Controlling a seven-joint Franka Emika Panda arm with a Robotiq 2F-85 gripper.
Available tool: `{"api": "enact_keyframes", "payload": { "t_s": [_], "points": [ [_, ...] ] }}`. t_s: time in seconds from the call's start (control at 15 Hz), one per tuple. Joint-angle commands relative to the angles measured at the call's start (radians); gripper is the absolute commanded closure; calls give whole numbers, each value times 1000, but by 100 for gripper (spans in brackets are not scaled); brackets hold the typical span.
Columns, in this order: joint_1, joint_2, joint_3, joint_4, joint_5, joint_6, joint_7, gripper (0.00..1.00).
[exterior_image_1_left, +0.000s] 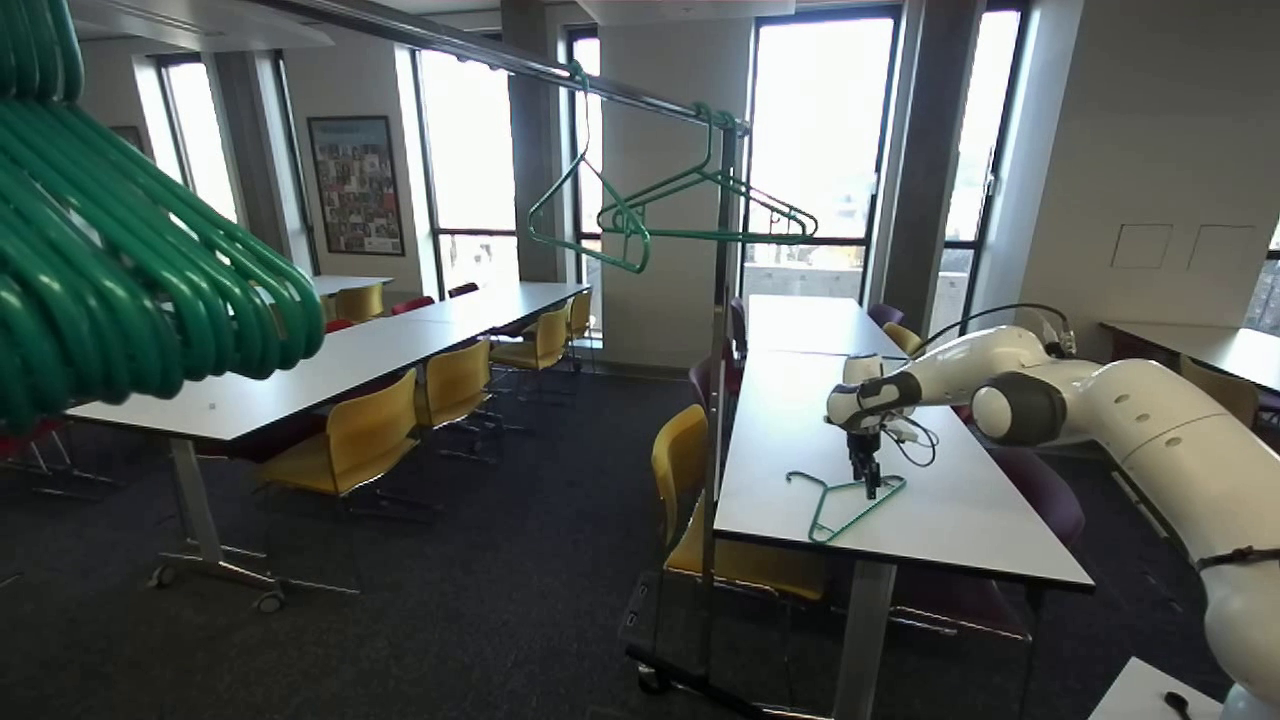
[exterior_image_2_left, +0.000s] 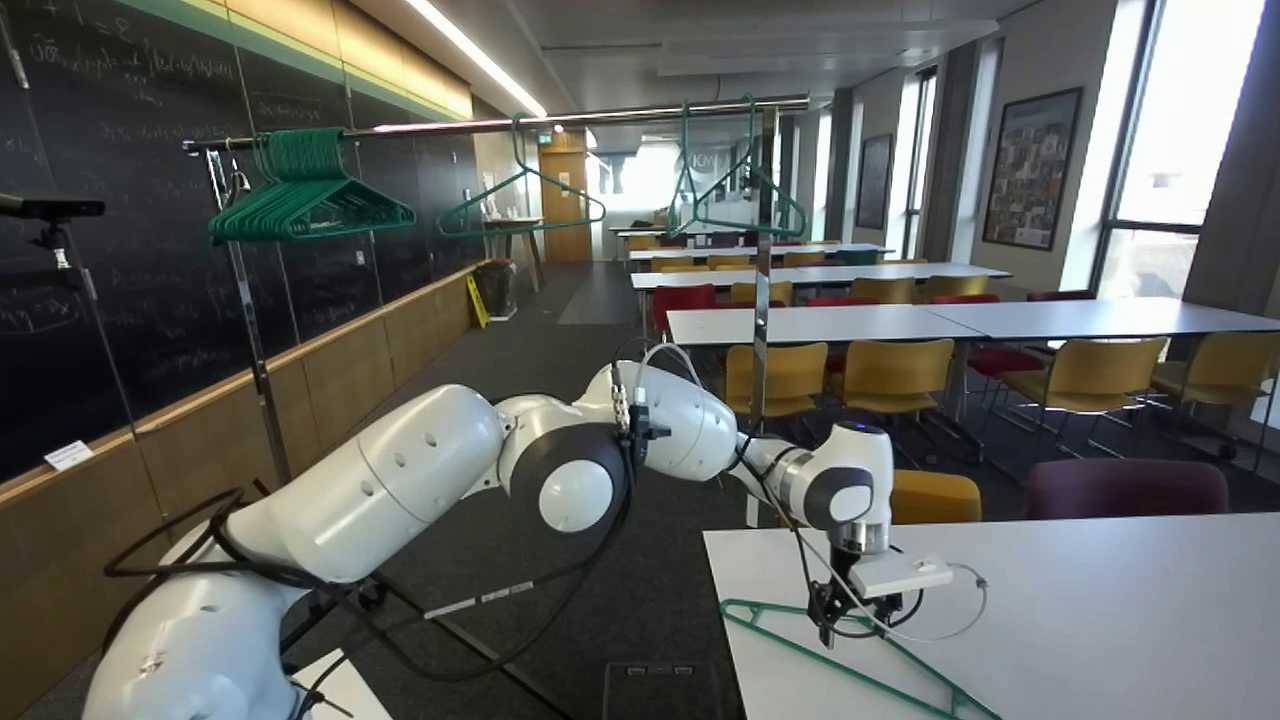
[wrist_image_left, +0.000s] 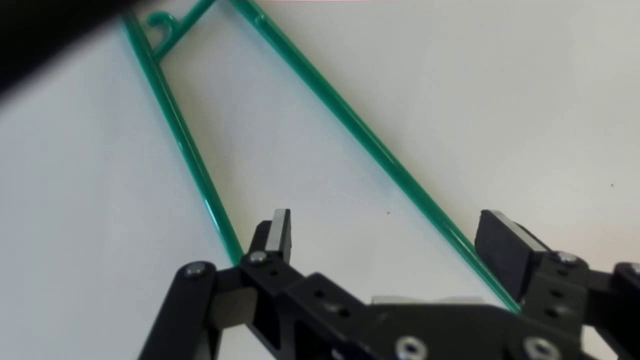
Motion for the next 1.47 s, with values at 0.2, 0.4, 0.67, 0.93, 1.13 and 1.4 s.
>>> {"api": "enact_keyframes", "payload": {
  "t_s": [0.2,0.4,0.67,0.93,1.13,1.4],
  "points": [
    [-32,117,42,146,19,-61,-124,0],
    [-48,124,47,170,35,-132,-165,0],
    [-49,101,29,130,16,-171,-167,0],
    [-60,98,28,118,18,-187,-161,0],
    [-65,100,23,111,20,-198,-149,0],
    [-67,92,12,77,17,-189,-133,0]
  ]
}}
